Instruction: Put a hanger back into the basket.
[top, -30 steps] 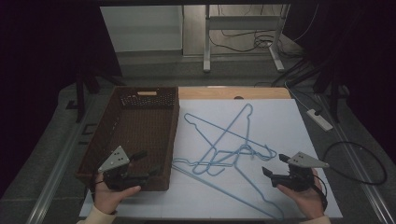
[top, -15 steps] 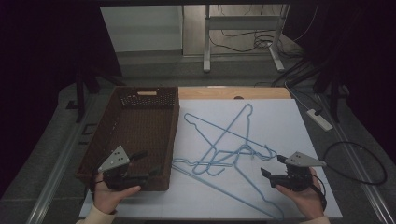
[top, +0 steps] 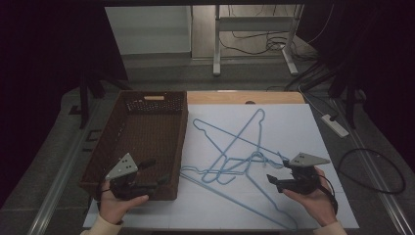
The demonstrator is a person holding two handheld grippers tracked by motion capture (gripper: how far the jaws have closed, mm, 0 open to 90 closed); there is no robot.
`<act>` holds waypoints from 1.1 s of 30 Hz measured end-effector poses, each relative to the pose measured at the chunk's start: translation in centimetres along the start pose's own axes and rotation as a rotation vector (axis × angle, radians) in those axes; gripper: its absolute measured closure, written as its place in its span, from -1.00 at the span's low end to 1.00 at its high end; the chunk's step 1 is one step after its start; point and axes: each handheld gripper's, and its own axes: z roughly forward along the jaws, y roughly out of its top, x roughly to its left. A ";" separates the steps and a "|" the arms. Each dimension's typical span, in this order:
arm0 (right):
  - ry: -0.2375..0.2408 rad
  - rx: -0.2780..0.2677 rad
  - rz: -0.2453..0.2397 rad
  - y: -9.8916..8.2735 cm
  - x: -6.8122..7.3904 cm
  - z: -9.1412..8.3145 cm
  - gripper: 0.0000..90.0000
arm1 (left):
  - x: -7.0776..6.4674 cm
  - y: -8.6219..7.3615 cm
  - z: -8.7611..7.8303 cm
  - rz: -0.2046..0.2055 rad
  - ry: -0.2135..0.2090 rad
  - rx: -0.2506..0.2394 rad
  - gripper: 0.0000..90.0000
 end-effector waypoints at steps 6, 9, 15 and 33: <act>0.014 0.066 -0.041 1.3 0.6 1.3 -0.53 | 0.0 0.0 0.1 0.000 -0.004 0.008 -0.42; 0.025 0.109 -0.050 2.0 0.9 2.1 -0.54 | 0.0 0.0 0.1 0.002 -0.004 0.010 -0.42; 0.047 0.168 -0.077 3.3 1.7 3.3 -0.51 | 0.0 0.0 0.2 0.001 -0.001 0.012 -0.42; 0.090 0.351 -0.090 4.9 2.7 6.9 -0.28 | -0.1 0.1 0.3 0.008 -0.004 0.012 -0.42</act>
